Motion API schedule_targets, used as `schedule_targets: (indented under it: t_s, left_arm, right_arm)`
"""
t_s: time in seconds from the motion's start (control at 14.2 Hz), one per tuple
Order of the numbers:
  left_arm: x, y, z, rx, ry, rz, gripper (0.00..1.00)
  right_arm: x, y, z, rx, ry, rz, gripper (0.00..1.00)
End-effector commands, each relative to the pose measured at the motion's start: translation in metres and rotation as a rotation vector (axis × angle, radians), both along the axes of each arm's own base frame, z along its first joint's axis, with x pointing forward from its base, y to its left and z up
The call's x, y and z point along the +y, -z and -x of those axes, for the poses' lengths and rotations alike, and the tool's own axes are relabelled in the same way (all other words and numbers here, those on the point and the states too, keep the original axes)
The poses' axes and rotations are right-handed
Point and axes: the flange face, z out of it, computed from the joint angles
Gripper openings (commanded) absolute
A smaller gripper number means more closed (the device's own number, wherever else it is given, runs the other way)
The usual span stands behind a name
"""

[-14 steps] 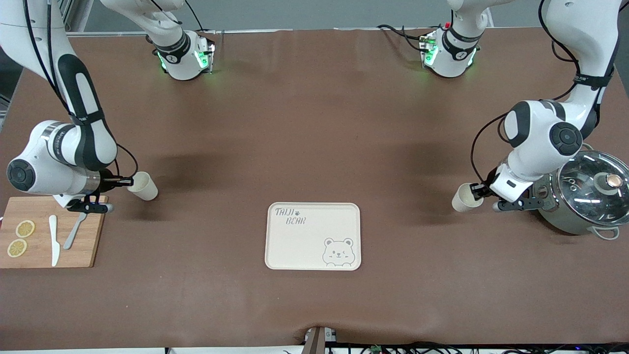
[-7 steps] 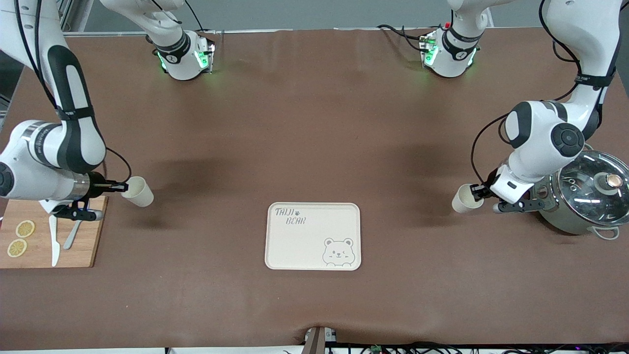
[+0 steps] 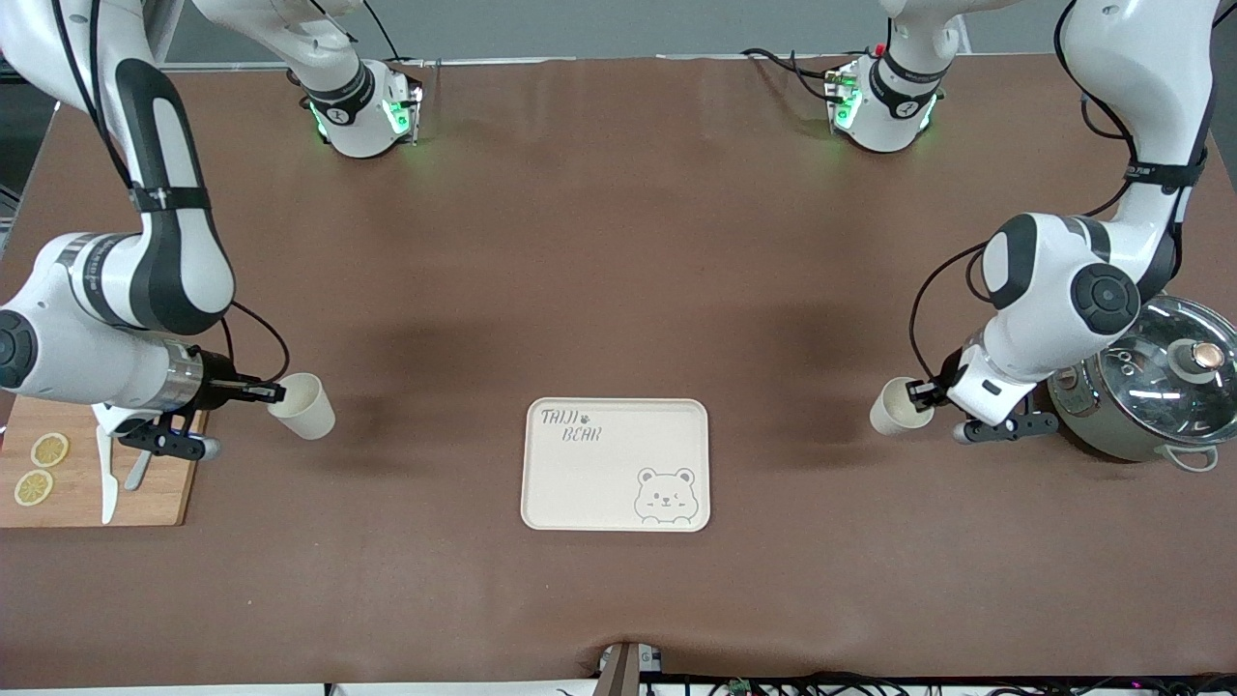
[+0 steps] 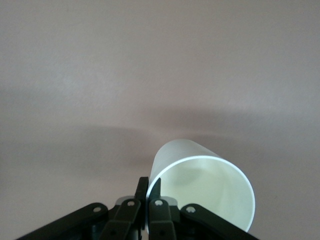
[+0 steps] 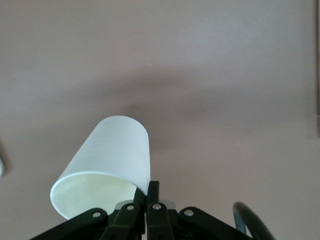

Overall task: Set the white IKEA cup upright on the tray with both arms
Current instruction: 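Lift both cups and carry them toward the white bear tray, then lower both cups upright onto the tray and open both grippers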

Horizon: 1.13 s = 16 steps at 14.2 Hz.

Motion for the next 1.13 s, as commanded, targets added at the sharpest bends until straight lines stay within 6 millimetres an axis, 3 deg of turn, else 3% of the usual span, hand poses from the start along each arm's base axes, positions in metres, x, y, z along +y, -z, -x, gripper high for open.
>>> schedule_targets:
  t_s: [0.0,0.14,0.28,0.49,0.63,0.77,0.92,1.06]
  left_arm:
    - [-0.012,-0.001,-0.026,0.003,-0.006,0.008,0.0]
    - [-0.023,-0.002,-0.039,0.016,-0.019,0.017,0.0]
    - [-0.039,0.003,-0.049,0.017,-0.04,0.029,0.0]
    - [-0.051,0.006,-0.054,0.016,-0.066,0.039,0.0]
    - [-0.068,0.002,-0.056,0.008,-0.074,0.045,0.0]
    - [-0.088,0.004,-0.052,0.016,-0.095,0.045,0.0]
    - [-0.108,0.003,-0.053,0.015,-0.114,0.05,0.0]
    - [-0.13,-0.001,-0.06,0.017,-0.144,0.063,0.0]
  right_arm:
    - [0.059,-0.001,-0.011,-0.002,0.032,0.005,0.0]
    - [0.12,-0.004,-0.02,-0.015,0.093,0.029,0.0]
    - [0.149,-0.006,-0.027,-0.016,0.145,-0.012,0.0]
    - [0.192,0.01,-0.037,0.006,0.15,-0.12,0.0]
    - [0.229,0.03,-0.035,0.007,0.105,-0.113,0.0]
    - [0.27,0.032,-0.022,0.003,0.05,-0.118,0.0]
    - [0.282,0.045,-0.017,0.023,0.046,-0.128,0.0]
    - [0.286,0.08,-0.016,0.066,0.06,-0.131,0.0]
